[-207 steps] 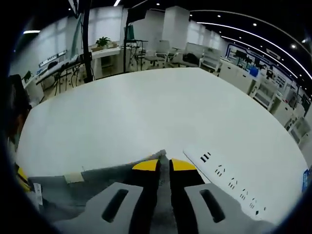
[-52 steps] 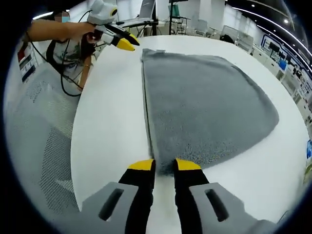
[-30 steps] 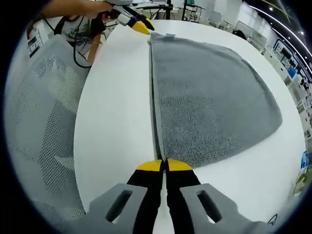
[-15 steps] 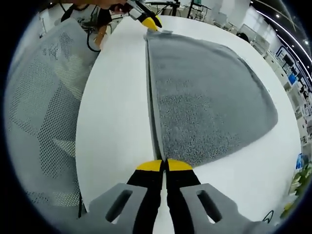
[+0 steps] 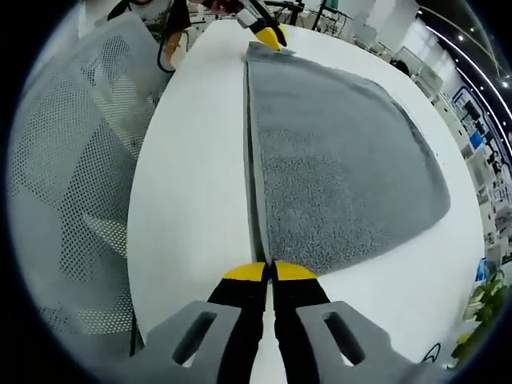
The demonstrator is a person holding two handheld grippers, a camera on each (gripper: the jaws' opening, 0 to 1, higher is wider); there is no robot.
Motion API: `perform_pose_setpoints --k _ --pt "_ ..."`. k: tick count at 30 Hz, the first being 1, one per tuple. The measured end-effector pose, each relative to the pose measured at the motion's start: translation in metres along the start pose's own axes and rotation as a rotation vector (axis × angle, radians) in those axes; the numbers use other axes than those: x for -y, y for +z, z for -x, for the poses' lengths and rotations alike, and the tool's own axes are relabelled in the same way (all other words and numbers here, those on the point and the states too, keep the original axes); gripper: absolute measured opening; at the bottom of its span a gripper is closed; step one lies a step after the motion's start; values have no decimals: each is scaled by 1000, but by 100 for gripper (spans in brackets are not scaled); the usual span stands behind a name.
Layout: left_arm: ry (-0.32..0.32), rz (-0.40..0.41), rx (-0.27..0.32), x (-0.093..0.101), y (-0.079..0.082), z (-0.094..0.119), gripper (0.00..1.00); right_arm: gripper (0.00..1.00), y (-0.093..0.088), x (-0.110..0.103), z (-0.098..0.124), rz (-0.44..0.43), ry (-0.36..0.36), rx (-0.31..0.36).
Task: Fold the towel on the table until its edges align and the towel forms a compact rectangular stack.
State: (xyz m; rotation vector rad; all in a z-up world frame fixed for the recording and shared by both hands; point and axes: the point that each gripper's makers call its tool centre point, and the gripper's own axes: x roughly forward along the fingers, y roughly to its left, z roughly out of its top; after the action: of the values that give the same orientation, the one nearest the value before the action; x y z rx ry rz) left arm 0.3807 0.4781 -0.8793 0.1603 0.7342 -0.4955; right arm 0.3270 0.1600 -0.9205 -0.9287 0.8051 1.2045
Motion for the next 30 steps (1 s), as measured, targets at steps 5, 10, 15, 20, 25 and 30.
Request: perform_pose_setpoints --k 5,10,15,20,25,30 --pt "14 41 19 -8 9 -8 28 1 9 4 7 -86 -32 68" --pt "19 63 24 -13 14 -17 28 1 14 7 14 -108 -47 97" --pt "24 54 30 -20 28 -28 27 5 21 11 25 -150 -57 155" --pt "26 78 50 -23 43 -43 25 11 24 12 29 -194 -59 188" --pt "35 64 34 -27 52 -64 25 15 21 6 19 -252 -43 185" --pt "32 37 27 -33 62 -79 24 17 22 -2 14 -266 -37 187"
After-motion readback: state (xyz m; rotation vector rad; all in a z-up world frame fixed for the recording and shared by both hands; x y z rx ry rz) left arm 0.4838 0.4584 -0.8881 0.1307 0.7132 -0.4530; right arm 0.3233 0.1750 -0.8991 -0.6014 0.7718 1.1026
